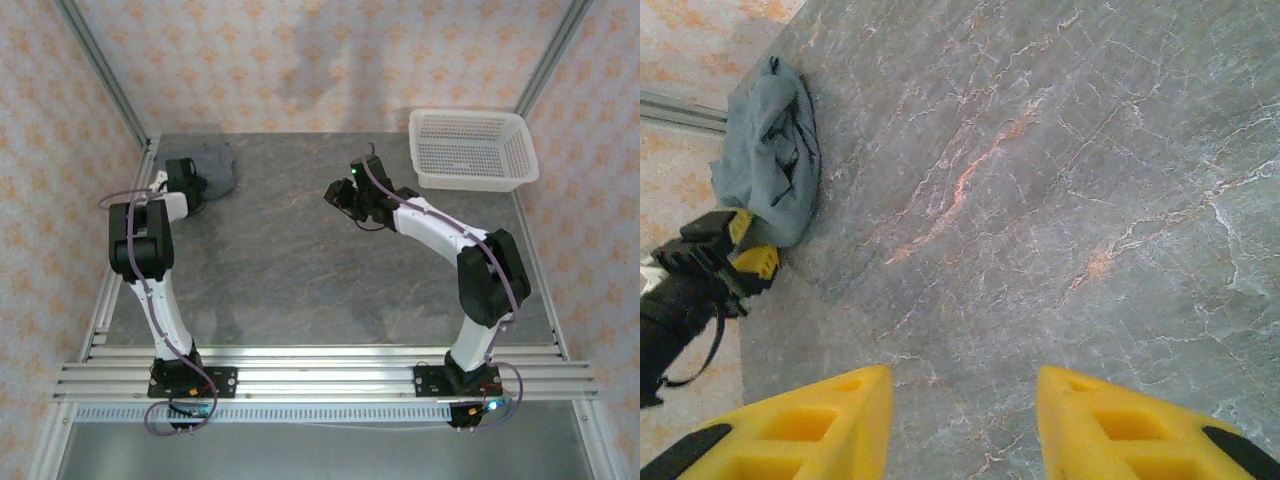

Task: Fold the inside-out t-shirt
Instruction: Move the T-shirt to the top-left of the table.

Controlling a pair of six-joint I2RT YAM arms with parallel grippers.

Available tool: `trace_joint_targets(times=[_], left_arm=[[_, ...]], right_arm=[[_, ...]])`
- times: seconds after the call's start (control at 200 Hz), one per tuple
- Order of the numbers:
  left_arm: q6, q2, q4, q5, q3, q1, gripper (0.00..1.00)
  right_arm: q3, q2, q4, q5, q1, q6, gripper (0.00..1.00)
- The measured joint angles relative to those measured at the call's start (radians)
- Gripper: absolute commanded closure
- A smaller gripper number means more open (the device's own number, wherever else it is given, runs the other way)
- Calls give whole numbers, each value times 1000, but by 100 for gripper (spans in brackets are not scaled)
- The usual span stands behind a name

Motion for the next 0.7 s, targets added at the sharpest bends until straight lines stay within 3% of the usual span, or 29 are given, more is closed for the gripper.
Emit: trace_joint_targets(times=[0.295, 0.44, 0.575, 0.701], left_arm=[[41, 130, -67, 8, 222, 43, 50], [41, 133, -60, 36, 241, 43, 44], [39, 108, -11, 73, 183, 40, 28], [26, 5, 33, 92, 52, 21, 17]], right_arm=[[-8, -14, -18, 14, 0, -4, 58], [-19, -31, -32, 30, 0, -10, 57], [-40, -63, -36, 37, -25, -18, 46], [-131, -156, -32, 38, -107, -47, 37]])
